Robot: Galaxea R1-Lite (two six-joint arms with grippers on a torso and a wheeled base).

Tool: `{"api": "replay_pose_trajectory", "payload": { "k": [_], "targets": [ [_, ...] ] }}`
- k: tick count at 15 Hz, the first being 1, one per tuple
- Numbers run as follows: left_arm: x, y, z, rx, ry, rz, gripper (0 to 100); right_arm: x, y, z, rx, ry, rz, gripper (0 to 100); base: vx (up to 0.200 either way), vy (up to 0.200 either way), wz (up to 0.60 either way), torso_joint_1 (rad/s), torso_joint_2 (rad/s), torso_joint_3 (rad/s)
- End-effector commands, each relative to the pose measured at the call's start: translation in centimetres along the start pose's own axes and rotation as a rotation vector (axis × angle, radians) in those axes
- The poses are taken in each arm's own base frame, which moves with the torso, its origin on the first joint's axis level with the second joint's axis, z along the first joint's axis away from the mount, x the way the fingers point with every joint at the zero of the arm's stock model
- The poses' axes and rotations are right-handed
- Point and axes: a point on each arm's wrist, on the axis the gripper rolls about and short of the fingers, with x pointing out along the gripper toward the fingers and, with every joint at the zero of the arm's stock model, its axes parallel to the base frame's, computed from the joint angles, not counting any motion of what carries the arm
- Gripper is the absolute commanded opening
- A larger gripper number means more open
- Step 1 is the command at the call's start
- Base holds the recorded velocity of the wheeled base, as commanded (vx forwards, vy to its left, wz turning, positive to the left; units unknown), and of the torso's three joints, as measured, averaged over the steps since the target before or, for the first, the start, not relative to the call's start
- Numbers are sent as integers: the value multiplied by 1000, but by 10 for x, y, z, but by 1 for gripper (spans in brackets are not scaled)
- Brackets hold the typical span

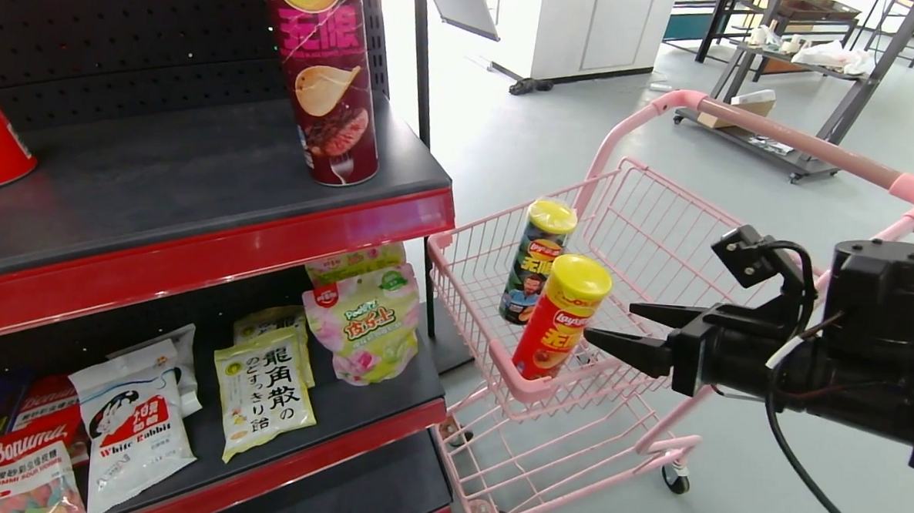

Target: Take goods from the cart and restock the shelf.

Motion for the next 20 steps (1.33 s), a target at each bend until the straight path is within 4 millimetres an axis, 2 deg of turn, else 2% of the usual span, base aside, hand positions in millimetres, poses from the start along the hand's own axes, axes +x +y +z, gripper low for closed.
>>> {"api": "replay_pose_trajectory", "payload": {
  "k": [1,6,8,11,16,19,20],
  "targets": [
    [0,0,0,0,2,0,100,22,-8,-16,6,69,-2,100,0,0,0,0,0,0],
    [0,0,0,-1,2,0,100,51,-20,-14,-3,71,-4,100,0,0,0,0,0,0],
    [0,0,0,-1,2,0,100,70,-29,-19,-14,38,-43,100,0,0,0,0,0,0],
    [0,0,0,-1,2,0,100,87,-36,-28,-18,26,-53,100,0,0,0,0,0,0],
    [0,0,0,-1,2,0,100,105,-46,-19,-27,-10,-60,100,0,0,0,0,0,0],
    [0,0,0,-1,2,0,100,106,-46,-18,-27,-13,-60,100,0,0,0,0,0,0],
    [0,0,0,0,2,0,100,106,-46,-19,-27,-12,-66,0,0,0,0,0,0,0]
  ]
}}
